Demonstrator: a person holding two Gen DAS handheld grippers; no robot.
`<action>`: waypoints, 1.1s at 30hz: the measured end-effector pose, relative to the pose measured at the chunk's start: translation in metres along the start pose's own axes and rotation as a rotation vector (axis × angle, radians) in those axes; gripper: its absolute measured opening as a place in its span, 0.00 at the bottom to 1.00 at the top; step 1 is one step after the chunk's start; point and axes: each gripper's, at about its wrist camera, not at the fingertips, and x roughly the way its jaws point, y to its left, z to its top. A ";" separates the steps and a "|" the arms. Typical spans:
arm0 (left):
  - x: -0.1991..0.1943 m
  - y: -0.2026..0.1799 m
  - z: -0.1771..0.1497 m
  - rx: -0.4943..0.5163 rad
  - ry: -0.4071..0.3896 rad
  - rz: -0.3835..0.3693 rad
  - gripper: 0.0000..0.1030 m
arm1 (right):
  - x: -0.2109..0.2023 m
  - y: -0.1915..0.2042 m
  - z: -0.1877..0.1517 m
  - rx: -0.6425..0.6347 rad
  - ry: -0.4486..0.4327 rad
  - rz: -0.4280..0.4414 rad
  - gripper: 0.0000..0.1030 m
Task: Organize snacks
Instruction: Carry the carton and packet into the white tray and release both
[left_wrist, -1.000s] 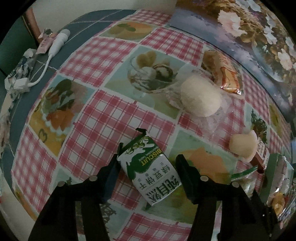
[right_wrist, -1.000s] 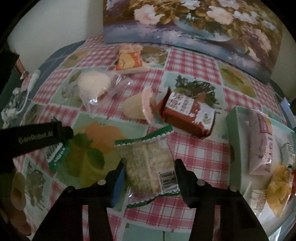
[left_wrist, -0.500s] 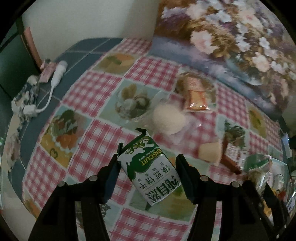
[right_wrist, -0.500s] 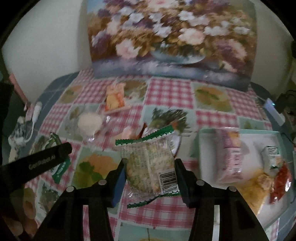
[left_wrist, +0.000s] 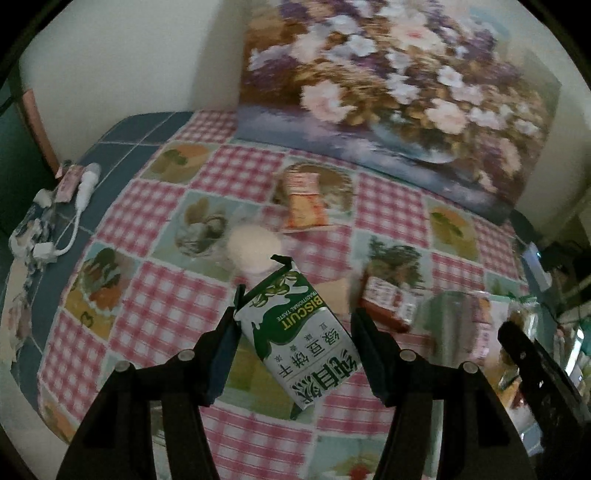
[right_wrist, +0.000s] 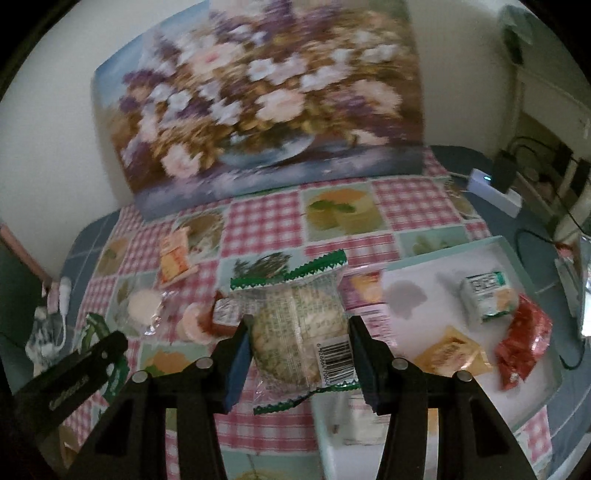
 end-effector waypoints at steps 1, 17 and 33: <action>-0.002 -0.006 -0.001 0.009 -0.002 -0.003 0.61 | -0.001 -0.005 0.001 0.010 -0.004 -0.003 0.52; -0.020 -0.142 -0.048 0.298 0.042 -0.165 0.61 | -0.029 -0.140 0.008 0.260 -0.058 -0.125 0.52; 0.009 -0.186 -0.092 0.411 0.219 -0.227 0.61 | 0.008 -0.171 -0.025 0.322 0.124 -0.171 0.52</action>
